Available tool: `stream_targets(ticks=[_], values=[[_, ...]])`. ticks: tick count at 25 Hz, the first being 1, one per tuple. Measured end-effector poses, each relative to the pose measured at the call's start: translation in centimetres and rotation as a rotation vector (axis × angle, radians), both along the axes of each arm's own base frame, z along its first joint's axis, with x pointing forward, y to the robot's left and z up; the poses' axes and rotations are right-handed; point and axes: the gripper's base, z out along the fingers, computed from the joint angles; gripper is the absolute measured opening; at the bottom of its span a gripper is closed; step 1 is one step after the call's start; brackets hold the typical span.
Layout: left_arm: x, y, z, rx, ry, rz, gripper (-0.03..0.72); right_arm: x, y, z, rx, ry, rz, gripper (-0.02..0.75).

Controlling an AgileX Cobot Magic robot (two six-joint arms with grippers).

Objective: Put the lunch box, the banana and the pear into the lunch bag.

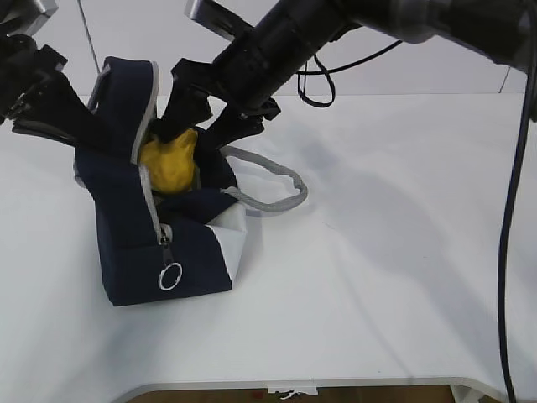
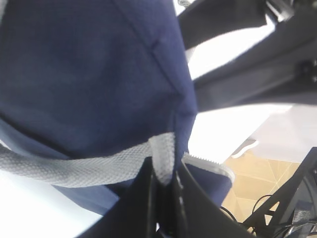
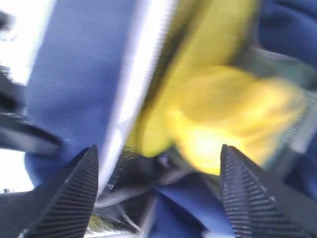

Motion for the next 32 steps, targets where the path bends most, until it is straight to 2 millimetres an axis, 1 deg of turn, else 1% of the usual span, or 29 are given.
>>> stream_targets(ticks=[2, 5, 8, 11, 17, 22, 24, 32], values=[[0.0, 0.0, 0.0, 0.002, 0.0, 0.0, 0.003, 0.1, -0.1, 0.1, 0.013, -0.009, 0.008, 0.582], [0.0, 0.0, 0.0, 0.002, 0.0, 0.0, 0.004, 0.0, 0.3, 0.3, 0.076, -0.002, 0.029, 0.582], [0.0, 0.0, 0.0, 0.004, 0.0, -0.001, 0.003, 0.1, 0.6, 0.0, 0.109, 0.005, 0.04, 0.581], [0.0, 0.0, 0.0, 0.004, 0.0, -0.001, 0.003, 0.2, 0.6, -0.5, 0.098, 0.007, 0.041, 0.581], [0.0, 0.0, 0.0, 0.005, 0.0, -0.001, 0.004, 0.4, -0.1, -1.1, -0.012, -0.045, 0.049, 0.581], [0.0, 0.0, 0.0, 0.007, 0.0, -0.002, 0.004, 0.8, -1.4, -0.9, -0.184, -0.118, 0.021, 0.581], [0.0, 0.1, 0.0, 0.008, 0.0, -0.002, 0.004, 0.9, -1.7, -1.0, -0.221, -0.13, 0.01, 0.58], [0.0, 0.1, -0.1, 0.009, 0.0, -0.003, 0.003, 1.1, -2.1, -1.4, -0.274, -0.139, -0.003, 0.568]])
